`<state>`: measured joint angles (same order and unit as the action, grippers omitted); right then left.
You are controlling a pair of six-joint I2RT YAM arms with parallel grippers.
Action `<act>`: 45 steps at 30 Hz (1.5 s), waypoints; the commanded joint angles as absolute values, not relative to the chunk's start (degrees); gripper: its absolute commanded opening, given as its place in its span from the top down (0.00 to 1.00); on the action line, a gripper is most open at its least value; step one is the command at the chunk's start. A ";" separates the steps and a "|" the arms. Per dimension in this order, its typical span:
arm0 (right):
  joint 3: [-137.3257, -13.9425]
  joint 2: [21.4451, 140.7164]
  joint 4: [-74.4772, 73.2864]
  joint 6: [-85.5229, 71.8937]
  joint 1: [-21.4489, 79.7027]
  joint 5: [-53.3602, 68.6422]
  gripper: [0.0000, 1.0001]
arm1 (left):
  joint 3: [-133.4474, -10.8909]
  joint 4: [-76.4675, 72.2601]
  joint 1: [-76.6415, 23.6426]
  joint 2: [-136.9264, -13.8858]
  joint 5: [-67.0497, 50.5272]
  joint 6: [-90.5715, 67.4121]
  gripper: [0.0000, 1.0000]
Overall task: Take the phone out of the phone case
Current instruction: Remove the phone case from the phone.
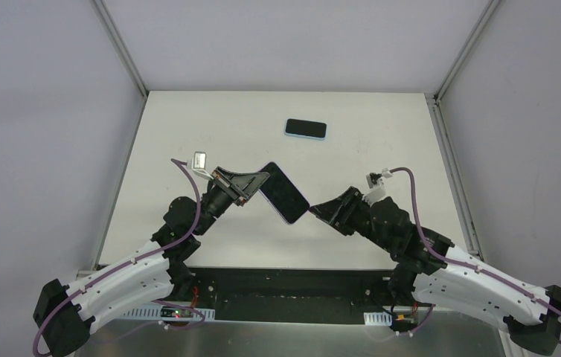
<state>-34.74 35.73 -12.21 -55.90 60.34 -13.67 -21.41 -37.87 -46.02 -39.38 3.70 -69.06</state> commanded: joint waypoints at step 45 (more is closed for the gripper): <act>-35.49 25.58 -15.15 -53.81 56.99 -9.70 0.37 | -22.66 -46.32 -45.93 -36.30 10.37 -67.50 1.00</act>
